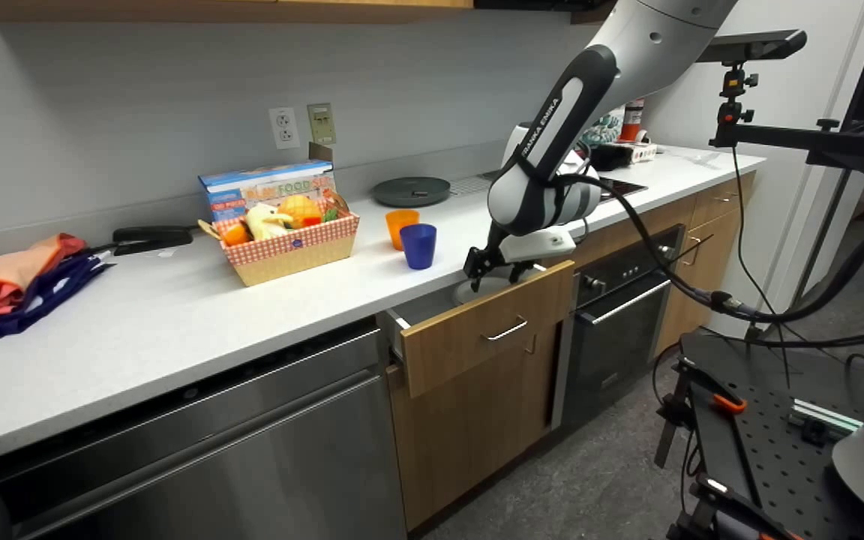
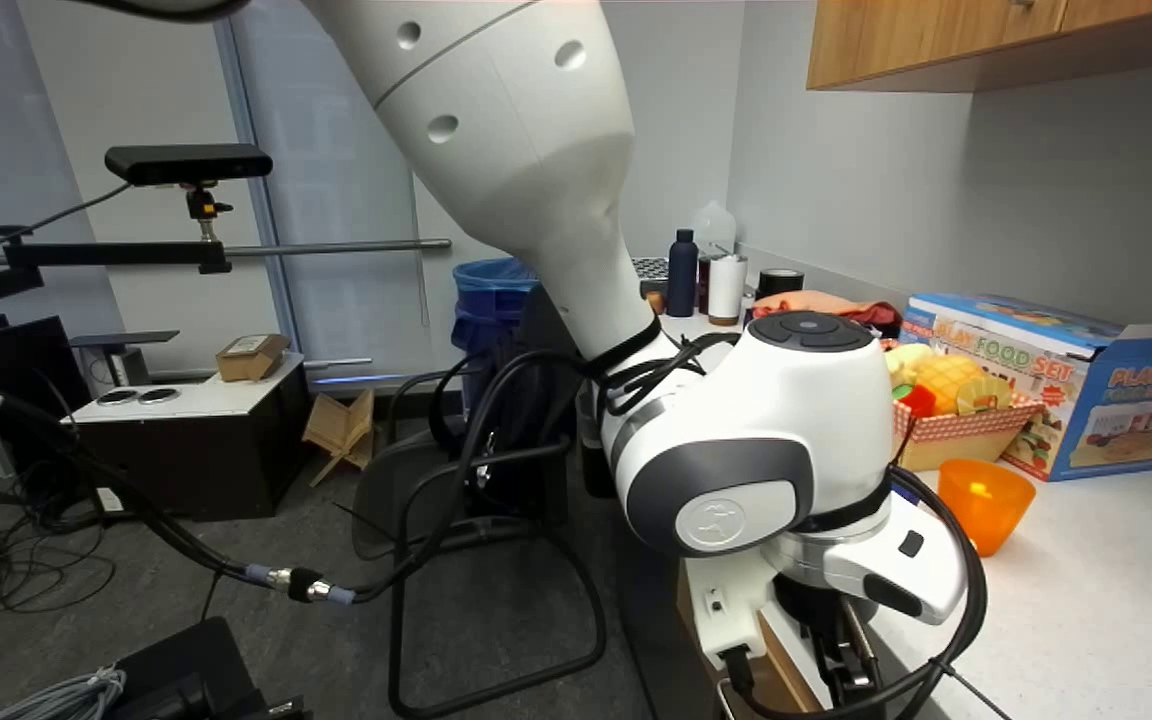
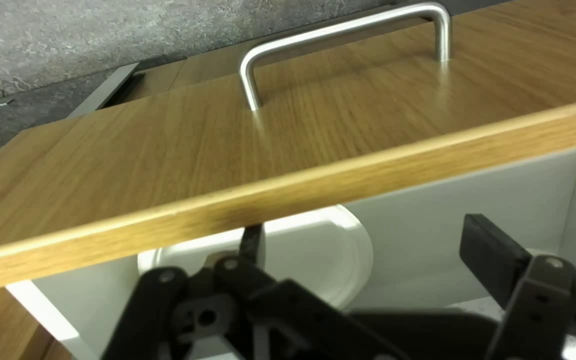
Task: Open the bottom left drawer
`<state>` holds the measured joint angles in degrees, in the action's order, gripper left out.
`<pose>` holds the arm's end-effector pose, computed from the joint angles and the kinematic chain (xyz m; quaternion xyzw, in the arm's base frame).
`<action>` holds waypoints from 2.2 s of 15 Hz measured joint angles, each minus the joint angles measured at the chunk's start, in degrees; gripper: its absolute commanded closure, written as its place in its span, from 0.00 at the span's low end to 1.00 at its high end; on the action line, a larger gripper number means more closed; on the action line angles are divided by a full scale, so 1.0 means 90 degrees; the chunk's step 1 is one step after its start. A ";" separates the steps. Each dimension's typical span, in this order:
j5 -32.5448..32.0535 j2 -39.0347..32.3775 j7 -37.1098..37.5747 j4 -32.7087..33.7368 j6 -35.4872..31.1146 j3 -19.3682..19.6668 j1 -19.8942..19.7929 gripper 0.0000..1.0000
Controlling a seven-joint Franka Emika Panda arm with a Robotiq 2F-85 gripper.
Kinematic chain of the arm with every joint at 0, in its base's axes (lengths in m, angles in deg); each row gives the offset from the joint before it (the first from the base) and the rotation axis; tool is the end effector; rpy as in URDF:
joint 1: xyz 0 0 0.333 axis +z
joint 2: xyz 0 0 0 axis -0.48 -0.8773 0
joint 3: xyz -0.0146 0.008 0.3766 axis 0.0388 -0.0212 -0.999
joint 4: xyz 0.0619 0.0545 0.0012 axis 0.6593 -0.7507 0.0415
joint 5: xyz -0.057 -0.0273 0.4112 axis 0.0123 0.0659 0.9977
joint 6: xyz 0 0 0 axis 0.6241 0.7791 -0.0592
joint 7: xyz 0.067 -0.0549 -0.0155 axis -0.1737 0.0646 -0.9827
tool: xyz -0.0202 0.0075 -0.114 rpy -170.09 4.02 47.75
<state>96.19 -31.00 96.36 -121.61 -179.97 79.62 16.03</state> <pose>0.5659 -0.2481 0.2079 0.9126 -0.3878 0.1294 0.0051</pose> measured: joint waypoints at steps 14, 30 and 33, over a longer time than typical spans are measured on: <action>-0.0026 0.0202 0.0007 -0.0219 0.1915 0.0063 -0.0025 0.00; -0.1207 0.1241 0.0673 -0.1094 0.5072 0.0363 0.0332 0.00; -0.1139 0.1242 0.0651 -0.1113 0.5625 0.0363 0.0290 0.00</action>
<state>85.94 -19.83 102.23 -131.62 -129.34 82.89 18.65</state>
